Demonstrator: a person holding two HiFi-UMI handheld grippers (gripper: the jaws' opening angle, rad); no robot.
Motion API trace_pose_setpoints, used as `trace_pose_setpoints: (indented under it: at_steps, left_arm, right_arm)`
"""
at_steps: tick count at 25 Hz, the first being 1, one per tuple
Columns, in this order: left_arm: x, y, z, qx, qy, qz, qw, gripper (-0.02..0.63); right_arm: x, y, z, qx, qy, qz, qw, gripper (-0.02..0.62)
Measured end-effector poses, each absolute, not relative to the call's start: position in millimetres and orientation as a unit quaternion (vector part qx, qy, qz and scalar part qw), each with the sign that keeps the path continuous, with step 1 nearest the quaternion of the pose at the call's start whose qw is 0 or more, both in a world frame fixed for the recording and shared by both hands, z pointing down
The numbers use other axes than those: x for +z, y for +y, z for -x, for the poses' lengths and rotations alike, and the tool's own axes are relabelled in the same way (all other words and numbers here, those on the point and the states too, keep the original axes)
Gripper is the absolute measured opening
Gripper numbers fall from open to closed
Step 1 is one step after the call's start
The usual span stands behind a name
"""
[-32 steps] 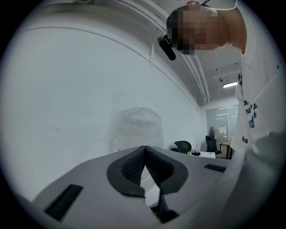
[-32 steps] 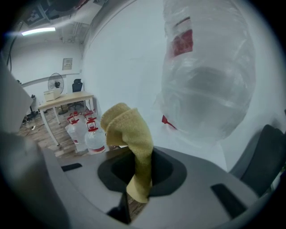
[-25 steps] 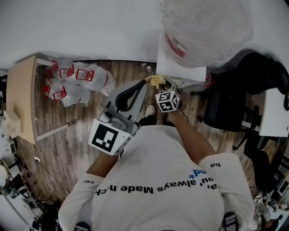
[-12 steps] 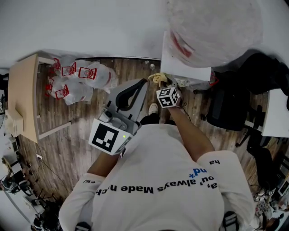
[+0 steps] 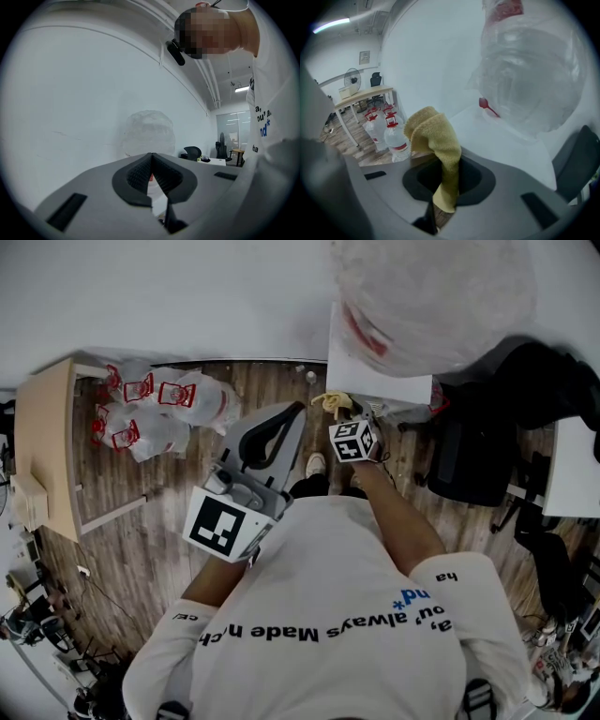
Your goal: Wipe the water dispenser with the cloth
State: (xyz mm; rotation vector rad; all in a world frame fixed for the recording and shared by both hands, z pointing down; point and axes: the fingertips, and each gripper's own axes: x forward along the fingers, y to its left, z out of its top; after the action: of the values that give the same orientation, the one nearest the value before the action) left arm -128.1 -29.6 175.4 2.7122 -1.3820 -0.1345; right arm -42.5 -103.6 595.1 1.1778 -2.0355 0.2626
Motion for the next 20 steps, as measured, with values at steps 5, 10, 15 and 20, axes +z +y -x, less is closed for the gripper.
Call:
trace_pose_setpoints:
  at_steps: [5,10,15,20]
  left_arm:
    - [174.1,-28.8,117.5,-0.047,-0.447,-0.892,0.048,0.018]
    - [175.5,-29.2,106.0,-0.045,-0.441,-0.895,0.048,0.018]
    - [173.5,-30.7,97.6,-0.047,-0.437,-0.897,0.048,0.018]
    - [170.9,-29.6,88.0,-0.049,-0.432,-0.899,0.047,0.018]
  right_arm:
    - [593.0,-104.1,20.9,0.109,-0.788,-0.475,0.376,0.058]
    - [593.4,-105.3,-0.5,0.109,-0.781,-0.484,0.378,0.058]
    - [592.8,-106.9,-18.8,0.113,-0.775,-0.492,0.379,0.058]
    - [591.1,-105.6,-35.4,0.116,-0.771,-0.498,0.379,0.058]
